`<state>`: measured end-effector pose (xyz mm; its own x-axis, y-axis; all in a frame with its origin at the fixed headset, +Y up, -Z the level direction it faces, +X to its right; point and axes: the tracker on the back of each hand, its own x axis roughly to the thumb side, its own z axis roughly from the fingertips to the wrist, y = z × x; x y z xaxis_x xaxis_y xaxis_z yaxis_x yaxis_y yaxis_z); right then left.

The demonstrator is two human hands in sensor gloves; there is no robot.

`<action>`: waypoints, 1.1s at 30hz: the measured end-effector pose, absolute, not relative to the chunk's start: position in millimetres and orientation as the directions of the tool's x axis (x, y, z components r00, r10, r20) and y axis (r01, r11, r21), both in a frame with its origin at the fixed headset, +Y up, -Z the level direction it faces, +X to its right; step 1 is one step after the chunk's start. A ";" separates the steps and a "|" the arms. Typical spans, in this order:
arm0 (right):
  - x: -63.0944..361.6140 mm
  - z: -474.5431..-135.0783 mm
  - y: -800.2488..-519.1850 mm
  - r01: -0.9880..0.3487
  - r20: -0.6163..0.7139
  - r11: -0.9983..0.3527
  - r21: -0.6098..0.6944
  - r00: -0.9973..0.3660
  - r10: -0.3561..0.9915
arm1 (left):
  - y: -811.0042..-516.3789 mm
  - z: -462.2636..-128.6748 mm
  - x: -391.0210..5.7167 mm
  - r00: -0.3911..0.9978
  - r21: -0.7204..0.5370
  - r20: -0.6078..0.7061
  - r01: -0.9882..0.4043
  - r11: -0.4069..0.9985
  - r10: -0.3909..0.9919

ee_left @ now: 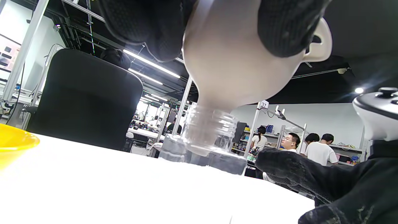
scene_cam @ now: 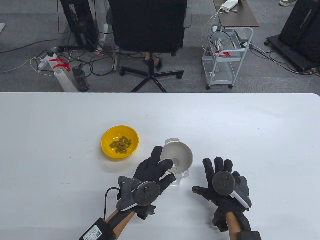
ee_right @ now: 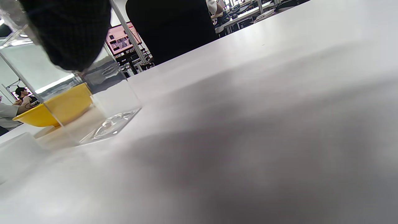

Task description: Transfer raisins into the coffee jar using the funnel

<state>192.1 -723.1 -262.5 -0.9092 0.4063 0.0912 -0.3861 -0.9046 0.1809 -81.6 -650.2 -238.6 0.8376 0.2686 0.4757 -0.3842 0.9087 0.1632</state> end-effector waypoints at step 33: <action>194.6 -262.7 -723.2 -0.414 0.092 -0.890 0.192 -0.895 0.437 | -671.0 -316.2 -205.2 0.967 0.062 -0.093 -0.231 0.971 0.236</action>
<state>194.6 -723.2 -262.7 -0.8950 0.4365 0.0917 -0.4143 -0.8897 0.1916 -205.2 -671.0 -316.2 0.9672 0.2363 -0.0932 -0.2311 0.9709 0.0625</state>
